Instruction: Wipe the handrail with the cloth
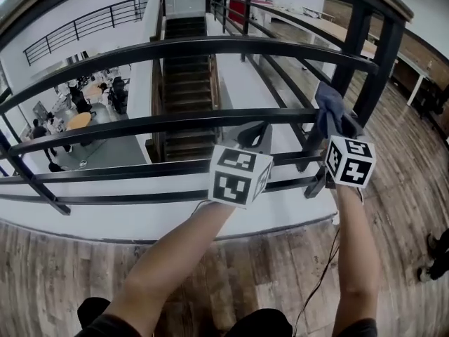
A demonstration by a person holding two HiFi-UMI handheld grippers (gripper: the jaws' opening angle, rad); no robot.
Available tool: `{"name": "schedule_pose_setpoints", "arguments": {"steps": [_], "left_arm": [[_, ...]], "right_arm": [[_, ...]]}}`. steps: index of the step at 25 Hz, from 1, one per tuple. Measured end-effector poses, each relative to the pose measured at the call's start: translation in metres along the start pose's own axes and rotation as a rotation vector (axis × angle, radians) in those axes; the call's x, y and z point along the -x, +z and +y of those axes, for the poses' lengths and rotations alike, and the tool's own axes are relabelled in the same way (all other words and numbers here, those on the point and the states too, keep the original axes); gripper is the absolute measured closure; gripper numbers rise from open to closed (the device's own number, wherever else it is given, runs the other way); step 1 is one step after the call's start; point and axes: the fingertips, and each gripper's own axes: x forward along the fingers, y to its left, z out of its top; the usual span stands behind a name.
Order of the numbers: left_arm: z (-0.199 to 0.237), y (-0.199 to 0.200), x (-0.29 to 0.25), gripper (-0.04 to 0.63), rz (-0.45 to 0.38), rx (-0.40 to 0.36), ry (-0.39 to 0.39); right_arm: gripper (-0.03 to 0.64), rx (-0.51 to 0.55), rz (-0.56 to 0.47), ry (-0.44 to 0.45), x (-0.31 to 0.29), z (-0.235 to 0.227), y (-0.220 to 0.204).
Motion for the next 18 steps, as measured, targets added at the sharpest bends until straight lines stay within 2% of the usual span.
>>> {"name": "schedule_pose_setpoints", "arguments": {"steps": [3, 8, 18], "left_arm": [[0.029, -0.011, 0.041, 0.594, -0.011, 0.005, 0.025], [0.110, -0.027, 0.112, 0.594, 0.013, -0.020, 0.150], [0.289, -0.077, 0.269, 0.594, 0.094, -0.027, 0.411]], "right_arm": [[0.538, -0.033, -0.046, 0.071, 0.024, 0.060, 0.007], [0.538, -0.073, -0.092, 0.227, 0.047, 0.179, 0.015], [0.538, -0.097, -0.056, 0.476, 0.042, 0.431, 0.020]]}}
